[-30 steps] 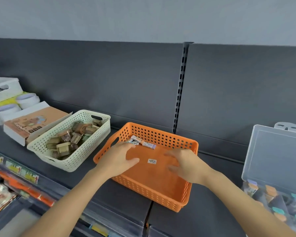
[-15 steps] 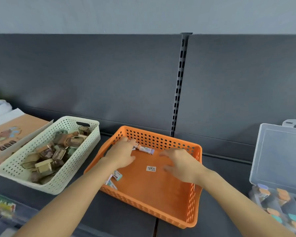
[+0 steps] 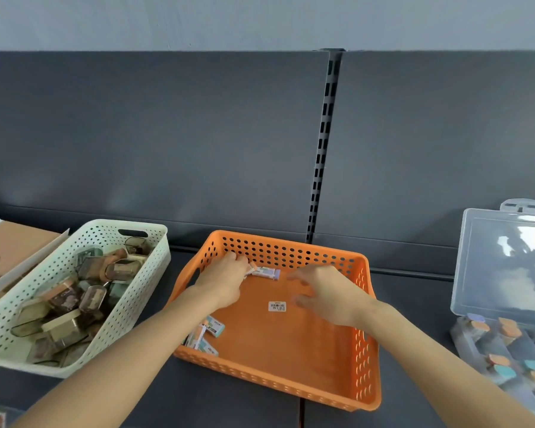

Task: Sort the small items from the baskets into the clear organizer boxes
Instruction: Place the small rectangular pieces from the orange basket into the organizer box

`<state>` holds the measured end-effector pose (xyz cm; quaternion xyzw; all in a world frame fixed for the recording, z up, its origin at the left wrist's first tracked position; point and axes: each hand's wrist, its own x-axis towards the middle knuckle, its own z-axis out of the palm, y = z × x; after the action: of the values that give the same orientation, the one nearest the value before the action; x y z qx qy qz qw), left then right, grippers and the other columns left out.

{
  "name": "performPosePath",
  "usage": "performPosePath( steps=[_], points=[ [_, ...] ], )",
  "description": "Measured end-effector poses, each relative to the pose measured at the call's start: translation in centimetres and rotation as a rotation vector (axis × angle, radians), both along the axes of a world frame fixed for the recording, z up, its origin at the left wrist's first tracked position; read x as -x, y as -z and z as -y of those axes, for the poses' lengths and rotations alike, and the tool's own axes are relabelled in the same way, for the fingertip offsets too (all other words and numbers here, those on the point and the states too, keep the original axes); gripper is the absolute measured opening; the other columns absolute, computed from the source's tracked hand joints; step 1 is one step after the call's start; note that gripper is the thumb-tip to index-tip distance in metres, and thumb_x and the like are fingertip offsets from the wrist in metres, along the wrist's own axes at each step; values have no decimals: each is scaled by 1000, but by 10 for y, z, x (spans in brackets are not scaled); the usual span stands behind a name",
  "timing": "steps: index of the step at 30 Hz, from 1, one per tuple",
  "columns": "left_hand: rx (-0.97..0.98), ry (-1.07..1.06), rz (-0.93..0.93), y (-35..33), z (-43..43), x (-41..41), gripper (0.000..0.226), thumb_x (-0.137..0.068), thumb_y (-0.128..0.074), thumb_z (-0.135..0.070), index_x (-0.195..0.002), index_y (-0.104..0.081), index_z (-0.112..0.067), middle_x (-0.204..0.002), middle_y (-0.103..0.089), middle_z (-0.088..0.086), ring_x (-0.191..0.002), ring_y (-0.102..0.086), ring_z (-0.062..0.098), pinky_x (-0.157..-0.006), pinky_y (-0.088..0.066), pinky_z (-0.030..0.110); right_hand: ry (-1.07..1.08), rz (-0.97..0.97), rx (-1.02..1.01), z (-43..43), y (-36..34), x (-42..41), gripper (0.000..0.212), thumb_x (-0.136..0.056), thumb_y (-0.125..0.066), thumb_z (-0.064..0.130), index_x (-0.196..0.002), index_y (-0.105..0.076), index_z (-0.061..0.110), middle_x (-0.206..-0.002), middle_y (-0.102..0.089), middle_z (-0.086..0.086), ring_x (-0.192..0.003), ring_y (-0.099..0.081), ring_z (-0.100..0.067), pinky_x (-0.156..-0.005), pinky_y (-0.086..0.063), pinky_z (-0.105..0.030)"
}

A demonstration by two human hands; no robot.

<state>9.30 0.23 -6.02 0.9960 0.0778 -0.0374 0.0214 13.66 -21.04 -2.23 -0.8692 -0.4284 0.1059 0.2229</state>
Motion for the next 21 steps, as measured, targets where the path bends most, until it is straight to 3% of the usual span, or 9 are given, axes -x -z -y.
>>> performPosePath(
  steps=[2, 5, 8, 11, 17, 21],
  points=[
    [44, 56, -43, -1, -1, 0, 37, -85, -58, -3, -119, -53, -15, -117, -51, 4, -97, -51, 18, -77, -43, 26, -4, 3, 0, -1, 0, 1, 43, -90, -61, 20, -133, -54, 20, -124, -61, 2, -102, -61, -17, -86, -51, -27],
    [180, 82, -89, -4, -1, 2, 41, -86, -64, -22, -125, -52, -19, -121, -46, 0, -100, -49, 14, -81, -42, 24, -7, 10, 8, -3, 2, -2, 44, -90, -61, 20, -133, -53, 19, -123, -62, 0, -99, -62, -18, -85, -52, -31],
    [202, 60, -115, -3, 0, 6, 49, -87, -64, -35, -131, -49, -22, -125, -46, 0, -108, -48, 14, -89, -43, 27, -6, 21, 12, -5, 4, -6, 44, -90, -60, 22, -134, -52, 18, -127, -60, 1, -104, -60, -15, -84, -50, -23],
    [187, 72, -133, -5, 3, 4, 45, -84, -68, -34, -126, -54, -24, -119, -47, -2, -102, -50, 14, -83, -43, 25, -8, 26, 8, -5, 7, -8, 44, -91, -60, 22, -133, -53, 17, -130, -59, 1, -112, -57, -14, -84, -40, -14],
    [125, 108, -228, -7, 12, 4, 41, -78, -69, -25, -116, -55, -18, -113, -49, 1, -93, -52, 18, -74, -46, 27, -20, 34, 16, -6, 10, -14, 40, -90, -61, 23, -129, -56, 16, -123, -62, 0, -101, -61, -15, -84, -51, -25],
    [203, 83, -200, -4, 13, 7, 34, -85, -58, -14, -118, -52, -16, -115, -51, 2, -90, -53, 18, -68, -42, 26, -34, 43, 22, -5, 11, -16, 42, -90, -61, 26, -130, -56, 17, -126, -61, 1, -107, -59, -14, -86, -49, -22]
  ],
)
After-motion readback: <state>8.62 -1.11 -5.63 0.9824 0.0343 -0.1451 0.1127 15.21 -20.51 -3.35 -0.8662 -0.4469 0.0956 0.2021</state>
